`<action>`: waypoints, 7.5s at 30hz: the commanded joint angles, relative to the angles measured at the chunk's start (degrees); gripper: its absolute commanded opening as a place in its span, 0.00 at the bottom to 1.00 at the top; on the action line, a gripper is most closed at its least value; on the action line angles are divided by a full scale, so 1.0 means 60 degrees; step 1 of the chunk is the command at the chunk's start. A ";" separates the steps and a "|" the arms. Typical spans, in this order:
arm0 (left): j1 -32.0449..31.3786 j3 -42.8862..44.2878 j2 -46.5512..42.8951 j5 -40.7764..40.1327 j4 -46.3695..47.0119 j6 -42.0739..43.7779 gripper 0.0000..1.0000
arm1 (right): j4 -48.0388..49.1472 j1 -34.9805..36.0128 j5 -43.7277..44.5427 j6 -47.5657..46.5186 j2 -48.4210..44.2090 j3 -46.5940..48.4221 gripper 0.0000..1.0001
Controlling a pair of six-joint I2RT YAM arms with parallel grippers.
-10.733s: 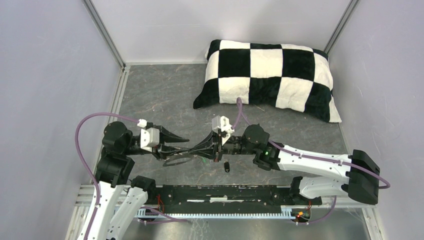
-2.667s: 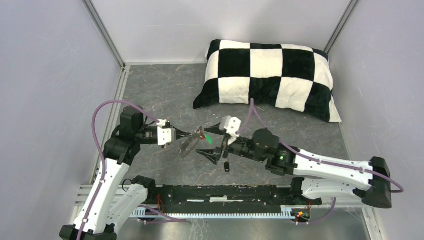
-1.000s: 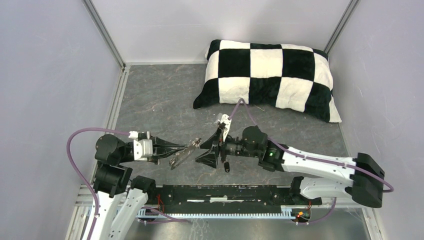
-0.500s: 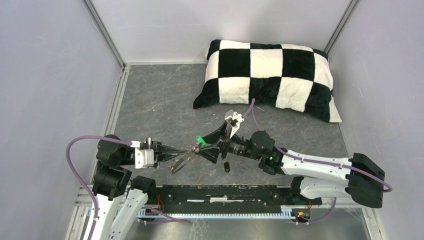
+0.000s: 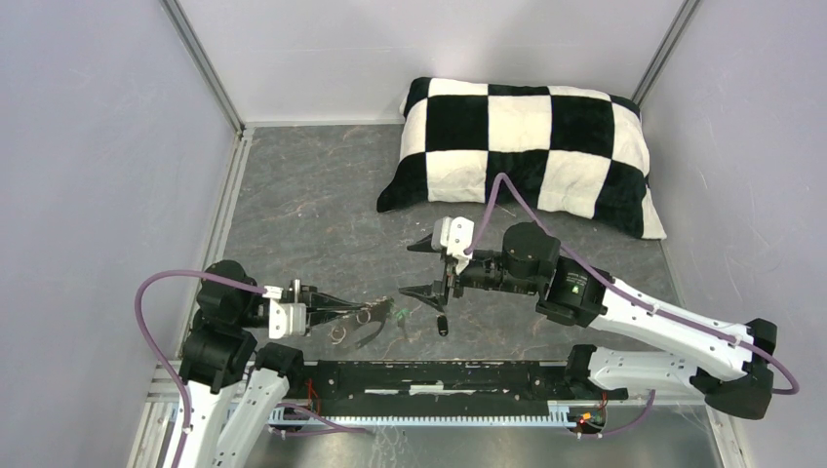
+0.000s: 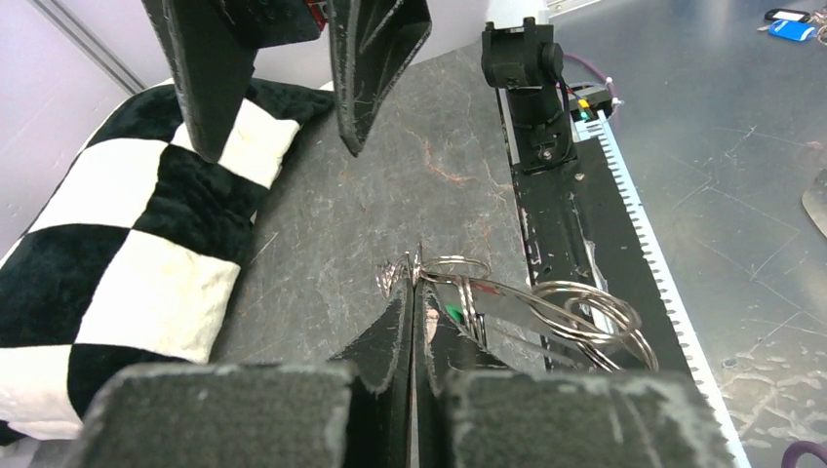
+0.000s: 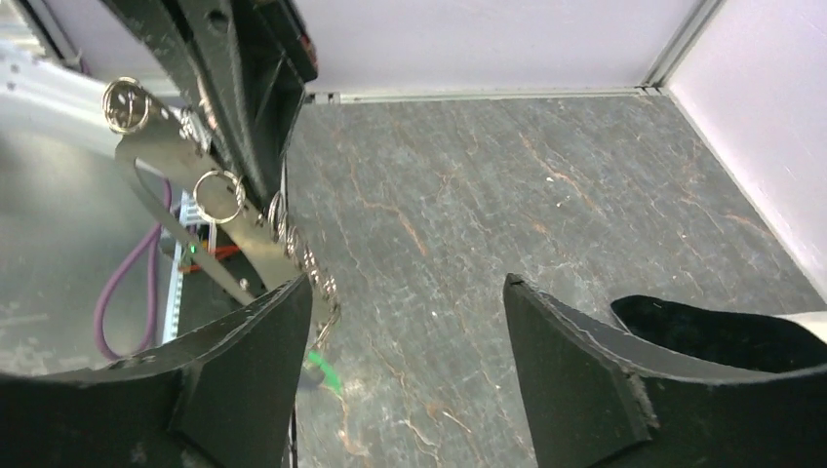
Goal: Put the keys on the keyring
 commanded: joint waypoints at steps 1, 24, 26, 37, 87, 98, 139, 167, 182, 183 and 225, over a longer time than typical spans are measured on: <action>0.0004 0.0106 -0.0119 0.0155 -0.0148 0.0773 0.02 | -0.0472 -0.0018 -0.1053 -0.0991 0.0165 0.0514 0.75; 0.0004 0.0109 0.0093 -0.0481 -0.0146 -0.0060 0.02 | -0.0633 0.1306 -0.1038 -0.1479 0.2334 0.2359 0.45; 0.0004 0.0180 0.0103 -0.0511 -0.0147 -0.0227 0.02 | -0.1034 0.1389 -0.0820 -0.1585 0.2571 0.2620 0.42; 0.0004 0.0284 0.0049 -0.0611 -0.0146 -0.0400 0.02 | -0.2451 0.1662 -0.0176 -0.2165 0.2975 0.3500 0.28; 0.0004 0.0731 -0.0128 -0.0804 -0.0152 -0.0973 0.27 | 0.7398 0.1768 0.0204 0.1352 0.0762 -0.2437 0.01; 0.0004 0.0805 -0.0135 -0.1349 -0.0162 -0.1071 0.34 | 0.7394 0.1763 -0.0266 0.1279 0.0787 -0.2474 0.01; 0.0004 0.0493 -0.0189 -0.1357 0.0662 -0.2555 0.02 | 0.2372 0.1764 0.2820 0.0347 -0.1483 -0.1925 0.77; 0.0004 -0.1288 0.0167 -0.5679 0.0451 -0.1505 0.02 | 0.1689 0.0345 0.3907 0.3427 -0.1026 -0.5409 0.84; 0.0004 -0.1657 0.0309 -0.5306 -0.0025 -0.0262 0.02 | 0.3330 -0.1144 0.1248 0.3048 0.0957 -0.6288 0.70; 0.0011 -0.1680 0.0313 -0.5337 -0.0041 -0.0217 0.02 | 0.3331 -0.1136 0.1365 0.3123 0.1157 -0.6245 0.71; 0.0004 -0.1525 0.0346 -0.5585 -0.0230 -0.0136 0.02 | 0.2799 0.1022 0.5507 0.3260 0.3403 -0.5107 0.30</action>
